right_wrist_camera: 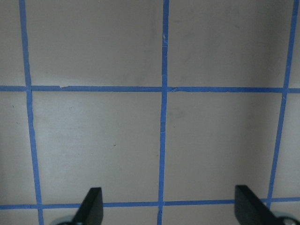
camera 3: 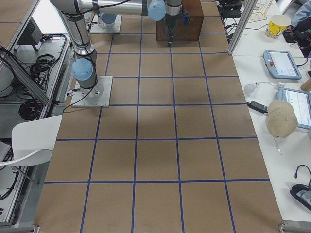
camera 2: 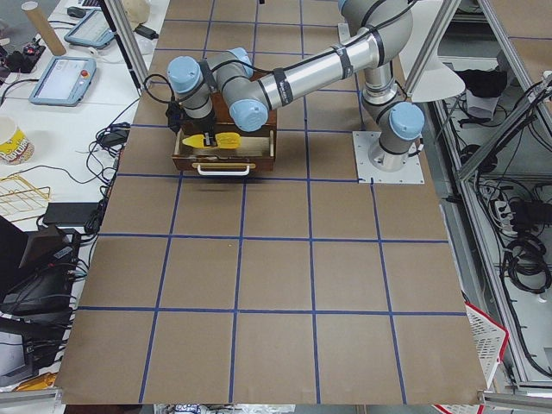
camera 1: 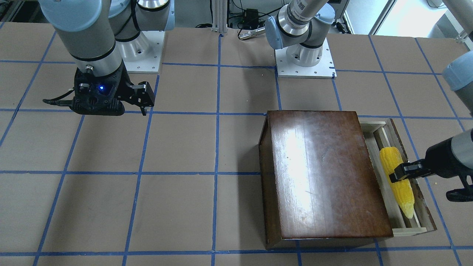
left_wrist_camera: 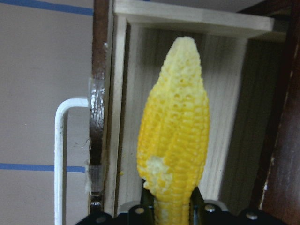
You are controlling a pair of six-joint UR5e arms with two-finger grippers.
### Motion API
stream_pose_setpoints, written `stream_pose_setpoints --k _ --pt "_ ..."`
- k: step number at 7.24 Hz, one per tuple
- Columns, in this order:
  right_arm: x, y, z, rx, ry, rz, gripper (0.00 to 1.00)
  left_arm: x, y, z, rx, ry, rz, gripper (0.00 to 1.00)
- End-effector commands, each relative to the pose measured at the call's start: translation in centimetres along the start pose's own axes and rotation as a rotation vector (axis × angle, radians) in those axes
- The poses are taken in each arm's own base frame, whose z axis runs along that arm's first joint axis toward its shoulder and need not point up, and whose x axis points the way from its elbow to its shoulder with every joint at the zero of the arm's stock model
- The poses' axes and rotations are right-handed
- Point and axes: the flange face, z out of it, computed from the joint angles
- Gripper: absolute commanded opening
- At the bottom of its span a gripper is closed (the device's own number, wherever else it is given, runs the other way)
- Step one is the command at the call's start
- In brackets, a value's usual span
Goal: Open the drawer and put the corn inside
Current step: 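Lower the corn into the drawer and open the left gripper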
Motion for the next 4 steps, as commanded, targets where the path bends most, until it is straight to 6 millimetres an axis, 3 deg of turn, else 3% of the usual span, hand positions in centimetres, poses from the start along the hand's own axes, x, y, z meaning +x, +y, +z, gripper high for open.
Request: stream_pose_setpoints --k 1,2,3,4 --pt "0.0 0.0 0.0 0.001 0.000 0.000 1.00 0.2 0.0 2.3 -0.004 0.052 0.007 0.00" --pt "0.0 0.0 0.0 -0.001 0.000 0.000 1.00 0.1 0.1 3.0 -0.004 0.053 0.008 0.06" --pt "0.0 0.0 0.0 -0.001 0.000 0.000 1.00 0.0 0.1 3.4 -0.004 0.051 0.008 0.37" --pt "0.0 0.0 0.0 -0.001 0.000 0.000 1.00 0.0 0.2 3.3 -0.003 0.051 0.007 0.51"
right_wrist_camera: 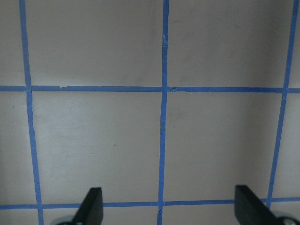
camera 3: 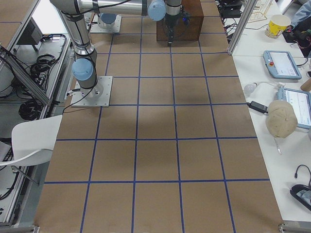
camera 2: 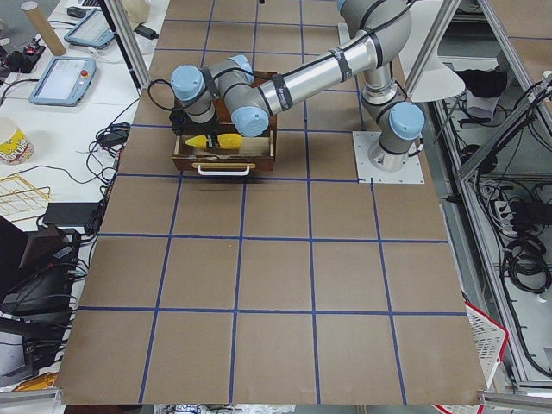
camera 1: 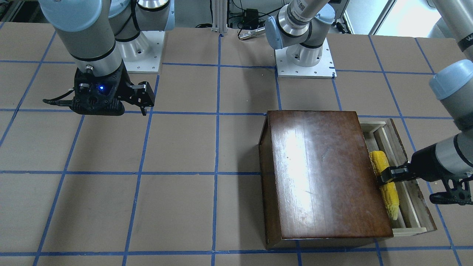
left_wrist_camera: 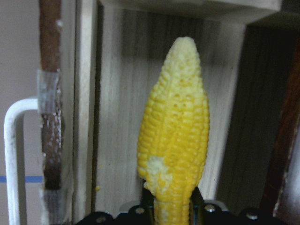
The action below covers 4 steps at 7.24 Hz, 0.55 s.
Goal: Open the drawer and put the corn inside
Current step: 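Lower the corn into the drawer and open the left gripper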
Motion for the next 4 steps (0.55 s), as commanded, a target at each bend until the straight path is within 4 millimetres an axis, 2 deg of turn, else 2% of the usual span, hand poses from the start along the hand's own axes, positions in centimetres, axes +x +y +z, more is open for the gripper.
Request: stream_pose_setpoints --k 1,2,4 --pt "0.0 0.0 0.0 0.000 0.000 0.000 1.00 -0.1 0.1 0.1 0.002 -0.001 -0.003 0.80" --pt "0.0 0.0 0.0 0.000 0.000 0.000 1.00 -0.2 0.3 -0.4 0.007 -0.009 -0.004 1.00" --pt "0.0 0.0 0.0 0.000 0.000 0.000 1.00 -0.1 0.7 -1.5 0.018 -0.014 -0.005 1.00"
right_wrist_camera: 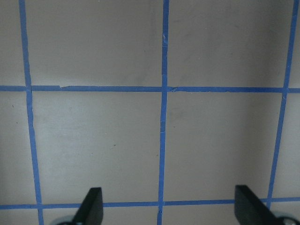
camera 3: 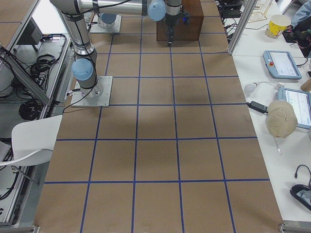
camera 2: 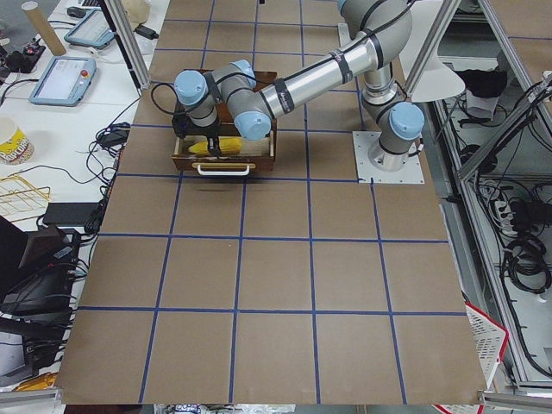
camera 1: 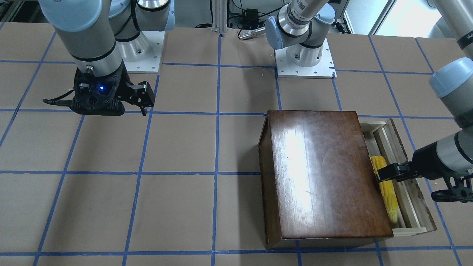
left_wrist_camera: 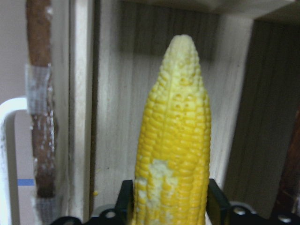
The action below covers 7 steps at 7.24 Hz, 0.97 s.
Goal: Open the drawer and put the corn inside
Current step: 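Lower the corn into the drawer and open the left gripper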
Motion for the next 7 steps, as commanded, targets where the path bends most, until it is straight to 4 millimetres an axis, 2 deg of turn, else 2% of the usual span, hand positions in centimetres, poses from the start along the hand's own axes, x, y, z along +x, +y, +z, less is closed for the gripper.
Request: stream_pose_setpoints --k 1,3,5,6,7 --pt "0.0 0.0 0.0 0.002 0.000 0.000 1.00 0.1 0.2 -1.3 0.012 -0.007 0.000 1.00" --pt "0.0 0.0 0.0 0.002 0.000 0.000 1.00 0.7 1.0 -3.1 0.020 -0.078 0.014 1.00" --pt "0.0 0.0 0.0 0.000 0.000 0.000 1.00 2.2 2.5 -6.4 0.040 -0.138 0.031 1.00" --pt "0.0 0.0 0.0 0.000 0.000 0.000 1.00 5.4 3.6 -8.0 0.049 -0.152 0.072 1.00" --pt "0.0 0.0 0.0 0.000 -0.002 0.000 1.00 9.5 4.6 -8.9 0.069 -0.179 0.128 1.00"
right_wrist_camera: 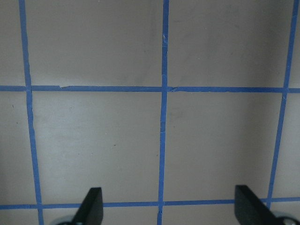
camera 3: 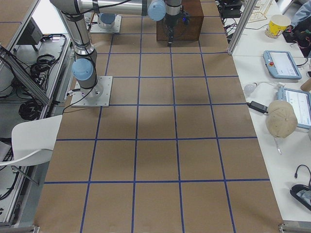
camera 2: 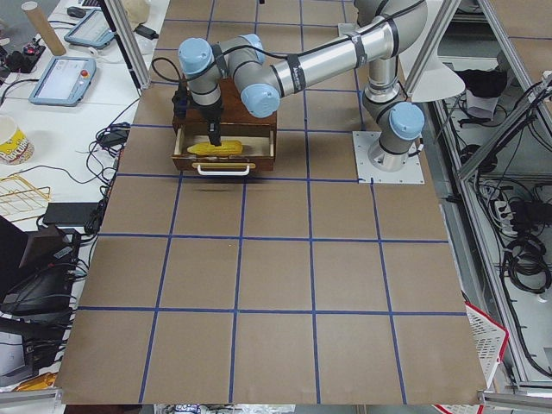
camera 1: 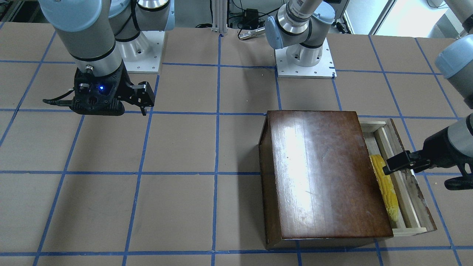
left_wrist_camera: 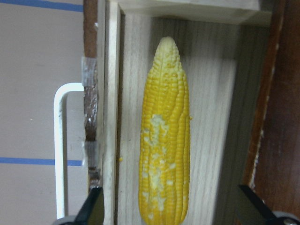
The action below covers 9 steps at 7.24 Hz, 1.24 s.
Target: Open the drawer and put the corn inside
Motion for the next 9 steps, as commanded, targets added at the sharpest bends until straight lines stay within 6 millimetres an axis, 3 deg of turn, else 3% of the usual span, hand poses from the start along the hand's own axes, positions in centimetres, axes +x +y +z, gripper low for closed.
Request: stream_pose_setpoints --k 1,4,6,7,9 --pt "0.0 0.0 0.0 0.000 -0.001 0.000 1.00 7.7 1.6 -3.1 0.037 -0.042 0.112 1.00" --pt "0.0 0.0 0.0 0.000 -0.001 0.000 1.00 16.6 5.2 -2.7 0.023 -0.034 0.165 1.00" --pt "0.0 0.0 0.0 0.000 -0.001 0.000 1.00 18.7 8.5 -1.8 0.000 -0.033 0.165 1.00" --pt "0.0 0.0 0.0 0.000 -0.001 0.000 1.00 19.0 10.0 -2.8 0.017 -0.036 0.164 1.00" --pt "0.0 0.0 0.0 0.000 -0.001 0.000 1.00 19.6 12.3 -2.0 0.002 -0.033 0.138 1.00"
